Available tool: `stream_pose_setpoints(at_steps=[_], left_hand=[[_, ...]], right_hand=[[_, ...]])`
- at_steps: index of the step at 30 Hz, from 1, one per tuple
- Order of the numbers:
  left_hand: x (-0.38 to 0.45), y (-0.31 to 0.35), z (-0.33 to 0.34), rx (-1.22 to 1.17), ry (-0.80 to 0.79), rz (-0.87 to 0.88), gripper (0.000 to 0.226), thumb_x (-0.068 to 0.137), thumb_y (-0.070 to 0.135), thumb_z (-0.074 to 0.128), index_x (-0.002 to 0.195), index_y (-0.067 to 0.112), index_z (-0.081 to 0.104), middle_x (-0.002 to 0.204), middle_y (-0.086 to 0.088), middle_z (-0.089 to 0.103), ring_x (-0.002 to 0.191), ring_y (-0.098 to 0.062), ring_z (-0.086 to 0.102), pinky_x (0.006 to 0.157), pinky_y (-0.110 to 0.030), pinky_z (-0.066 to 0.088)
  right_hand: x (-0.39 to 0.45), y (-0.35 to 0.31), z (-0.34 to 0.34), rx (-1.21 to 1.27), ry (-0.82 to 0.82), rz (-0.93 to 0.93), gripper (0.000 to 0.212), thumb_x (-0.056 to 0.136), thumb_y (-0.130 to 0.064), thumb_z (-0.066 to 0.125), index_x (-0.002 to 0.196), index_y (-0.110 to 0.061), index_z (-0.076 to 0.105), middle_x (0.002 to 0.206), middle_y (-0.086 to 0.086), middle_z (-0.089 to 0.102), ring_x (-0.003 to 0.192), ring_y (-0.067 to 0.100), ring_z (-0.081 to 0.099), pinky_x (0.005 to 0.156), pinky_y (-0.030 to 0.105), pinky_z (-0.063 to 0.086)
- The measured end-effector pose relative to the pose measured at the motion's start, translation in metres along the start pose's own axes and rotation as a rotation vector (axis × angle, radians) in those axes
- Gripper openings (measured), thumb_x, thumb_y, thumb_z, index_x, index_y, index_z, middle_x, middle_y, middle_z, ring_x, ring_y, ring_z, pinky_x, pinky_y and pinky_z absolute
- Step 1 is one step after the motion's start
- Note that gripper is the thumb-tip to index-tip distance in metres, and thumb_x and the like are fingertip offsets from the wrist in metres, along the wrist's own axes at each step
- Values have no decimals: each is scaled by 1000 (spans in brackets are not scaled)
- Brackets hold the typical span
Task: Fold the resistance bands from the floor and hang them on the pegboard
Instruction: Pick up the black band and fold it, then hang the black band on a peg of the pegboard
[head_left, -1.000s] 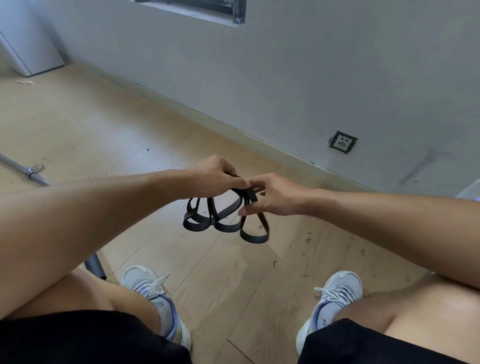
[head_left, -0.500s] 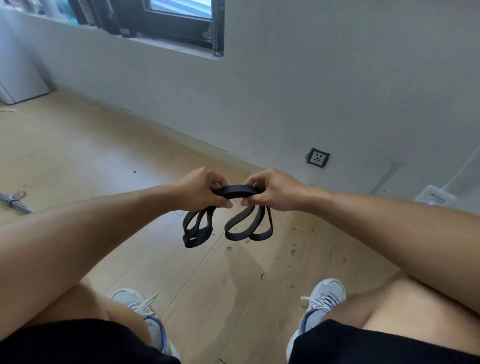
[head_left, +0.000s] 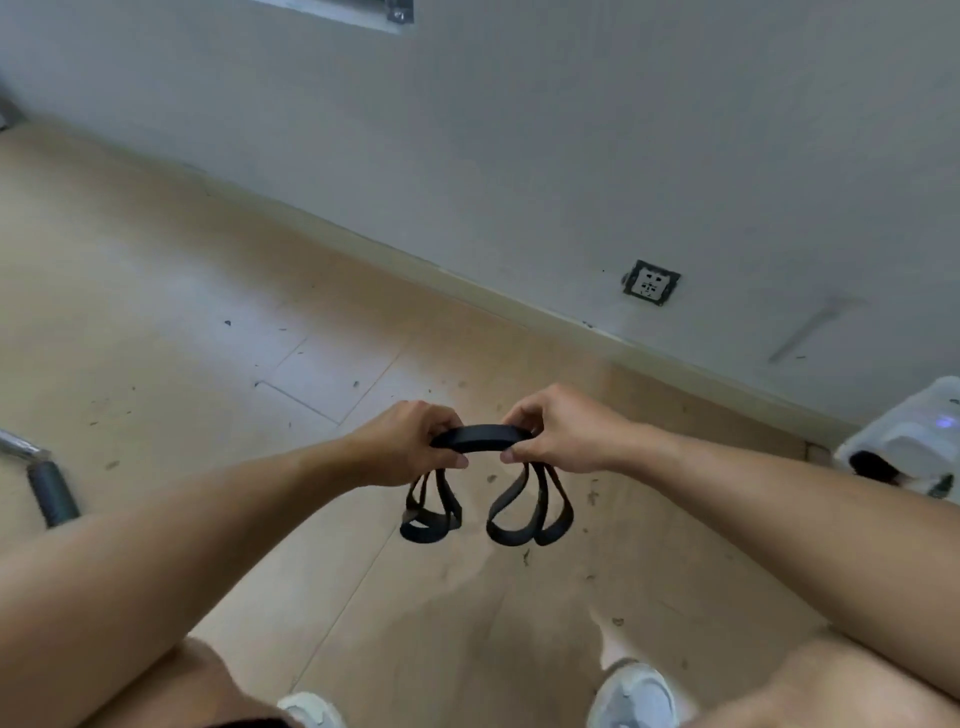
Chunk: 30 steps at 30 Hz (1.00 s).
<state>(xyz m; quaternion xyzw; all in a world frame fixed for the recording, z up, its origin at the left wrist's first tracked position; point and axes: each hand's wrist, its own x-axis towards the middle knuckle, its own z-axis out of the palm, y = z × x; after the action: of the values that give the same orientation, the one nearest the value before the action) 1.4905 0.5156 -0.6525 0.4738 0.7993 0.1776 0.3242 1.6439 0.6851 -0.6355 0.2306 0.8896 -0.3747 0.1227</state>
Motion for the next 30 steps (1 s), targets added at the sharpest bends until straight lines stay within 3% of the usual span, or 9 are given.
stream_pose_setpoints(at_steps=[3,6,9,12,16,18,23,27,30], left_hand=[[34,-11,-3,-95,36,-49,12,87,32,76,97,29,70,83,5,74,80,-21,70,77,-41,58],[56,-9,-31,-327,161,-116,13,85,24,80,91,29,71,81,10,75,82,-4,69,72,-23,52],[53,16,-75,-487,236,-171,19,82,18,82,92,24,67,83,8,76,80,0,70,65,-12,46],[22,61,-128,-558,218,-199,23,81,17,84,93,20,65,86,4,76,79,-9,72,61,-17,53],[-32,150,-219,-620,108,-208,42,71,29,90,100,30,60,98,4,75,82,-20,75,72,-38,58],[-59,202,-270,-626,96,-180,47,73,37,89,107,31,57,97,5,75,86,-17,73,74,-31,51],[-127,327,-379,-637,61,-61,48,83,24,83,122,32,56,87,8,74,83,-7,72,78,-20,50],[-154,392,-424,-651,54,65,43,84,27,82,121,32,59,83,10,71,77,-13,71,74,-27,53],[-153,433,-441,-657,79,133,38,87,32,78,120,35,59,88,3,73,81,-13,69,74,-24,51]], right_hand=[[32,16,-2,64,26,94,14,86,-34,82,100,-30,80,88,-7,78,87,15,73,82,37,59],[58,11,-23,217,103,141,11,83,-29,83,93,-34,80,86,-12,78,85,7,73,82,30,60],[62,-20,-60,397,157,151,25,82,-21,84,103,-33,79,91,-13,80,84,4,75,84,27,59],[30,-66,-105,491,190,183,33,79,-16,83,105,-35,75,96,-14,78,81,-1,74,84,25,56],[-45,-149,-195,565,161,214,34,79,-14,82,101,-37,70,99,-12,73,91,4,71,82,25,52],[-88,-193,-249,631,162,235,38,80,-10,81,107,-32,68,104,-3,74,98,14,72,86,28,54],[-197,-288,-367,725,227,237,54,82,0,81,124,-28,64,106,10,75,97,18,75,93,32,58],[-256,-319,-428,726,323,206,56,82,-6,83,129,-31,65,97,0,70,99,16,73,97,33,57],[-280,-324,-464,754,402,192,55,83,-14,85,128,-37,64,102,5,72,104,18,73,98,33,57]])
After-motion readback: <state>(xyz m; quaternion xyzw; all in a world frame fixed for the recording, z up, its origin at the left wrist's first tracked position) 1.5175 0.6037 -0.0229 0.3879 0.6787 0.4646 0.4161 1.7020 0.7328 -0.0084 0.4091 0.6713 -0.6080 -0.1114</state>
